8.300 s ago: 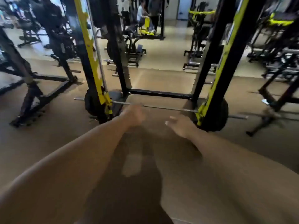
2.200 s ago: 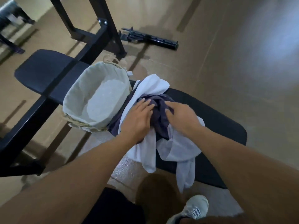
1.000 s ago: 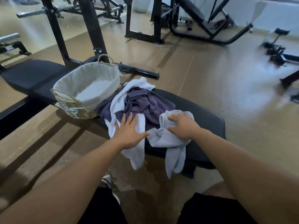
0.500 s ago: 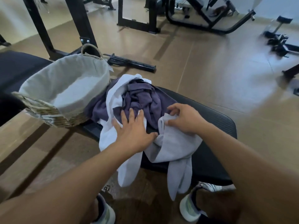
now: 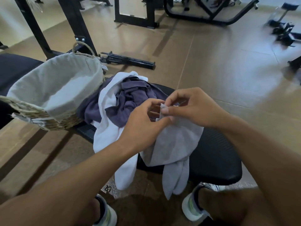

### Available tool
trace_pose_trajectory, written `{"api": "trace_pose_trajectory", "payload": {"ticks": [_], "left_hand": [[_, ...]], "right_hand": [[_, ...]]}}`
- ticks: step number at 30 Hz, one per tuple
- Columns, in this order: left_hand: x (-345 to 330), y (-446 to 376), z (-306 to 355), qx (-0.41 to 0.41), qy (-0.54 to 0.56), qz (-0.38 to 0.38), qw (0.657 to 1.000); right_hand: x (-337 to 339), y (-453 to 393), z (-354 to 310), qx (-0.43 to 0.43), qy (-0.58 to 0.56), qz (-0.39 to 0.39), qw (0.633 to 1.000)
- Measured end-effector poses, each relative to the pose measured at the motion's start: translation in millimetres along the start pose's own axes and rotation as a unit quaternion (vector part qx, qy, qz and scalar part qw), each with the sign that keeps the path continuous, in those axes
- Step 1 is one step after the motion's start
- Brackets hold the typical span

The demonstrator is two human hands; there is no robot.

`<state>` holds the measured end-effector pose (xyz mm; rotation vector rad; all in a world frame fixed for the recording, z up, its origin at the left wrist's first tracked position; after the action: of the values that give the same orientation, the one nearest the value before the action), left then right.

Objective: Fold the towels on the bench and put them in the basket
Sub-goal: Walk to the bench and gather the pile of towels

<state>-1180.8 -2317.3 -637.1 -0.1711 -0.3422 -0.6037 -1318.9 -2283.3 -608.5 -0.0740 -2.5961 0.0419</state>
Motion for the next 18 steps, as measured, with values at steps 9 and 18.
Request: {"api": "trace_pose_trajectory", "payload": {"ticks": [9, 18], "left_hand": [[13, 2, 17, -0.035, 0.134, -0.051, 0.989], [67, -15, -5, 0.05, 0.053, 0.092, 0.993]], "right_hand": [[0, 13, 9, -0.038, -0.015, -0.067, 0.997], [6, 19, 22, -0.08, 0.09, -0.156, 0.98]]}}
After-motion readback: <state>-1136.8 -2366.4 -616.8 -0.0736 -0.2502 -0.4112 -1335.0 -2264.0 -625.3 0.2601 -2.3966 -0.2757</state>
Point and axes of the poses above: each hand's wrist, its own y-axis away from the middle knuckle, its own x-axis out of the back of the hand, z = x × y, the point moved 8 cm from there along -y, towards the middle knuckle, and after that the axes turned 2 degrees about -y, right-handed, at the moved point
